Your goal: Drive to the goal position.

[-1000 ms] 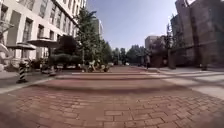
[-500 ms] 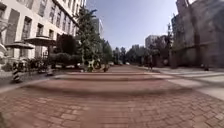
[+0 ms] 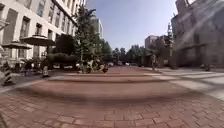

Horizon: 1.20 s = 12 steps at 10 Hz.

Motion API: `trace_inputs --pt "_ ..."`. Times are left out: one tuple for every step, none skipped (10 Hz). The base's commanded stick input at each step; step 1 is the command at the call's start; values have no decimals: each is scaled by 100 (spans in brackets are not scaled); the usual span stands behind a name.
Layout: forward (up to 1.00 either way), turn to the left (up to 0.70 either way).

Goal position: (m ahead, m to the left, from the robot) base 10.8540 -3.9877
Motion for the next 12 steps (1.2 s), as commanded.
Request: trace_inputs --pt "70 14" --pt "70 14" --pt "70 14" --pt "70 8" --pt "70 0" --pt "70 0" --pt "70 0" --pt "70 0" --pt "70 0" --pt "70 0" --pt "70 0" --pt "70 0"
